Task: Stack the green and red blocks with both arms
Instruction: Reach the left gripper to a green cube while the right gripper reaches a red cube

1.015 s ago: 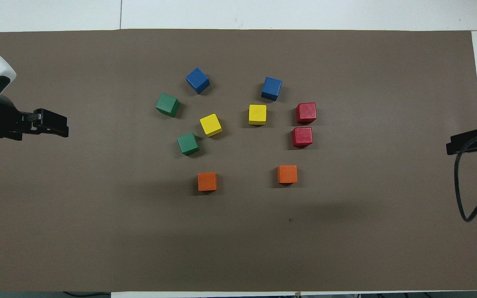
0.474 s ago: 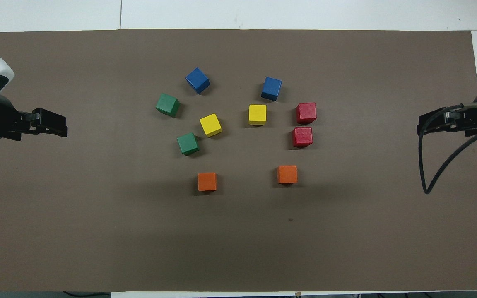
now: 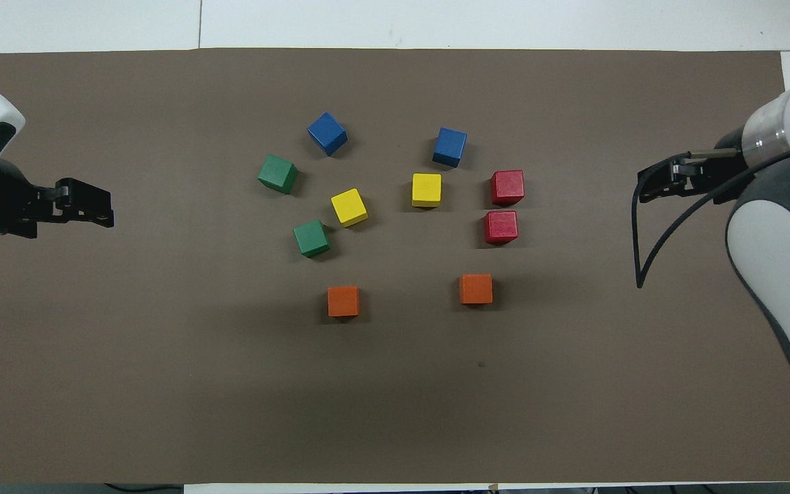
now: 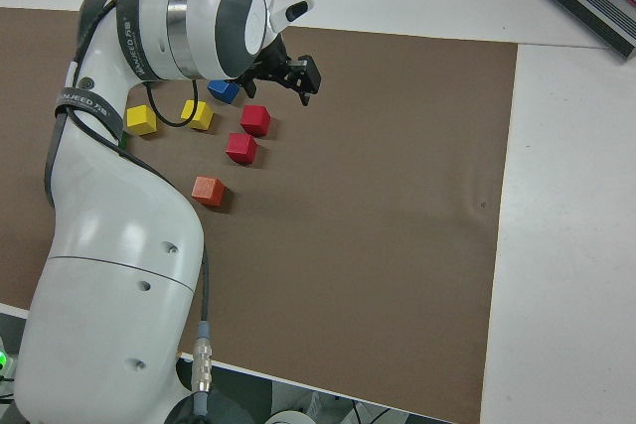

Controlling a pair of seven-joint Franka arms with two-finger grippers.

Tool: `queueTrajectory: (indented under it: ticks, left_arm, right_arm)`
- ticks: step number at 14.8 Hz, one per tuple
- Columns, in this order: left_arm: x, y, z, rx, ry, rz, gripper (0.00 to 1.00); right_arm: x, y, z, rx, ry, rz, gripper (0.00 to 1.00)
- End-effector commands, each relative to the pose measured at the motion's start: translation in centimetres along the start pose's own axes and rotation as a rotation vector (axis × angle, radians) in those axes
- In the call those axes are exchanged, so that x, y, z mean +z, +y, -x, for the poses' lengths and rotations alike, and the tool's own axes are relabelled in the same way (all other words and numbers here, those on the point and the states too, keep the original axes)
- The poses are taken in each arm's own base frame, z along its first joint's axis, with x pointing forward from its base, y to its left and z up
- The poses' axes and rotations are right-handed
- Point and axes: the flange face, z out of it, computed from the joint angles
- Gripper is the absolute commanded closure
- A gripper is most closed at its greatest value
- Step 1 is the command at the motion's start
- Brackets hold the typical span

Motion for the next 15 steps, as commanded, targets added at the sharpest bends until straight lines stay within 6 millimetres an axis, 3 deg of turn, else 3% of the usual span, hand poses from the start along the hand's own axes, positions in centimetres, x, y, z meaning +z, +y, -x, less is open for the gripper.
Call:
queueTrajectory:
  ticks: [1,3,5,7,10,12,13,15]
  left_arm:
    - [1.1,2.8,0.8,-0.034,-0.021,-0.02,0.0]
    - [3.0,5.7,-0.6,-0.132,-0.027,-0.014,0.0]
    - [5.3,7.9,-1.9,-0.184,-0.017,-0.006,0.0]
    - [9.7,11.1,-3.3,-0.25,-0.05,-0.022,0.0]
    - [14.0,15.0,-6.8,-0.433,-0.032,-0.014,0.0]
    - [15.4,15.2,-8.2,-0.444,-0.002,0.014,0.0]
    - [17.4,15.7,-9.2,-0.447,-0.019,0.001,0.0]
    - [18.6,17.1,-11.2,-0.486,-0.009,-0.027,0.0]
  right_arm:
    - [0.2,-1.8,-0.4,0.021,0.007,-0.013,0.0]
    - [0.4,-2.1,-0.4,0.023,0.005,-0.013,0.0]
    - [0.6,-3.8,-0.1,0.003,0.005,-0.013,0.0]
    - [0.8,-6.0,0.3,0.029,0.008,-0.014,0.0]
    - [2.6,-8.8,-0.2,0.052,0.013,-0.017,0.0]
    - [4.1,-10.3,-0.6,0.063,0.008,-0.016,0.0]
    - [4.7,-10.7,-0.9,0.062,0.009,-0.016,0.0]
    - [5.8,-11.5,-1.2,0.056,0.008,-0.018,0.0]
